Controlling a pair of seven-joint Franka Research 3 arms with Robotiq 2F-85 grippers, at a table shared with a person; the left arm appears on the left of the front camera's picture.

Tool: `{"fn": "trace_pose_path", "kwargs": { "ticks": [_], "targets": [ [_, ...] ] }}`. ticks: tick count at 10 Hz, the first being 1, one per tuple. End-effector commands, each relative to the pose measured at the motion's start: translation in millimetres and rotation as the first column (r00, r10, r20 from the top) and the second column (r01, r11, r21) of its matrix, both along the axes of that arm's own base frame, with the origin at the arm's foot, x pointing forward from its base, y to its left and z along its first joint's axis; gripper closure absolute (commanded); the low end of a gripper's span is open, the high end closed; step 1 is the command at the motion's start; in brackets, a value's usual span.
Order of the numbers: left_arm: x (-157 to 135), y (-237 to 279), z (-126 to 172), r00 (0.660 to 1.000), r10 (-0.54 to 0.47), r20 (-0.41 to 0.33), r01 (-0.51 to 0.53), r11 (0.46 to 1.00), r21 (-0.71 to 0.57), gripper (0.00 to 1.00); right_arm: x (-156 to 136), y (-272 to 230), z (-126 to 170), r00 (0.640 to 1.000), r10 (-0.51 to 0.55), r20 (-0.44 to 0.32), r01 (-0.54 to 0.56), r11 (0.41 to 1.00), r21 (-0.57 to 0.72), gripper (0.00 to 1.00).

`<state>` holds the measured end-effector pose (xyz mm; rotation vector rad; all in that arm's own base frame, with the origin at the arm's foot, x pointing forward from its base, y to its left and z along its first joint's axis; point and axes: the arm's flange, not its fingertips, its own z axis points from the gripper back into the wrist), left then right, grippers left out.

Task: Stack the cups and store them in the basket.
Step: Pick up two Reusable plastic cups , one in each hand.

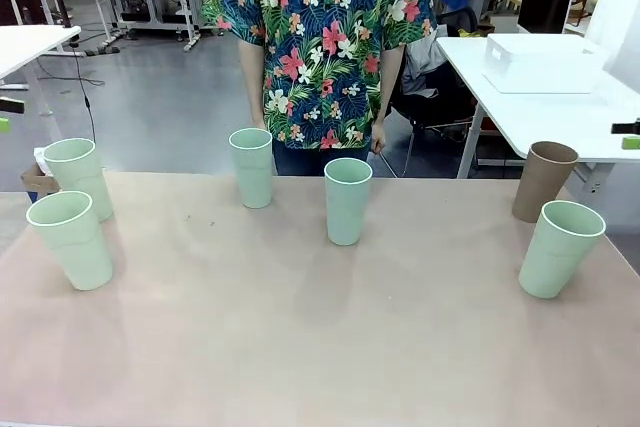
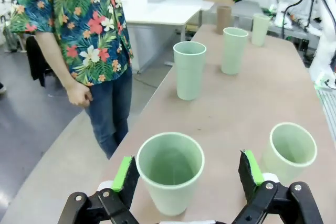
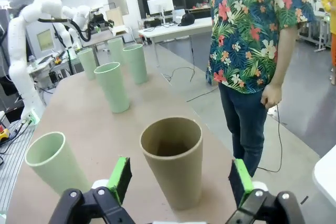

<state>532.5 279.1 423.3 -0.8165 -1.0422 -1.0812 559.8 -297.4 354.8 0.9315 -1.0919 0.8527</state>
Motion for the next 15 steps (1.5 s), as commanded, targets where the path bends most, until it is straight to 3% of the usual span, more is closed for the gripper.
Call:
{"fn": "trace_pose_path", "kwargs": {
  "ticks": [1,3,4,5,9,10,11,12,15],
  "targets": [
    [21.8,22.6,-7.4,0.998,-0.057,0.021,0.058,0.997,-0.058,0.00,6.0,-8.9,-14.4,0.998,0.015,0.056,-0.018,0.999,0.039,0.00],
    [26.9,32.7,-36.2,0.998,-0.052,-0.032,0.051,0.998,-0.035,0.00,9.2,-13.8,-39.7,0.997,-0.026,0.068,0.021,0.997,0.073,0.00],
    [28.5,31.6,-44.7,0.996,0.017,-0.082,-0.017,1.000,0.000,0.00,11.8,-13.5,-44.9,0.999,-0.036,0.035,0.034,0.997,0.067,0.00],
    [17.5,28.3,-38.2,0.999,-0.045,-0.027,0.044,0.998,-0.040,0.00,0.4,-11.2,-38.0,1.000,-0.007,0.014,0.006,0.999,0.048,0.00],
    [23.7,31.4,-46.2,0.999,-0.032,-0.038,0.030,0.999,-0.031,0.00,2.4,-13.0,-46.0,1.000,-0.015,0.011,0.014,0.998,0.055,0.00],
    [37.5,34.3,-54.6,0.986,-0.119,-0.117,0.114,0.992,-0.053,0.00,14.3,-8.9,-50.9,0.996,0.074,0.043,-0.077,0.994,0.072,0.00],
    [49.4,37.9,-69.7,0.983,-0.112,-0.145,0.101,0.992,-0.076,0.00,21.5,-0.8,-57.4,0.991,0.093,0.095,-0.102,0.990,0.094,0.00],
    [54.1,43.1,-80.8,0.988,-0.085,-0.130,0.076,0.995,-0.072,0.00,29.7,5.6,-67.4,0.985,0.092,0.146,-0.108,0.989,0.103,0.00],
    [61.6,52.6,-104.6,0.988,-0.121,-0.096,0.111,0.988,-0.104,0.00,38.2,15.9,-95.2,0.975,0.105,0.196,-0.135,0.980,0.148,0.00]
  ]
}}
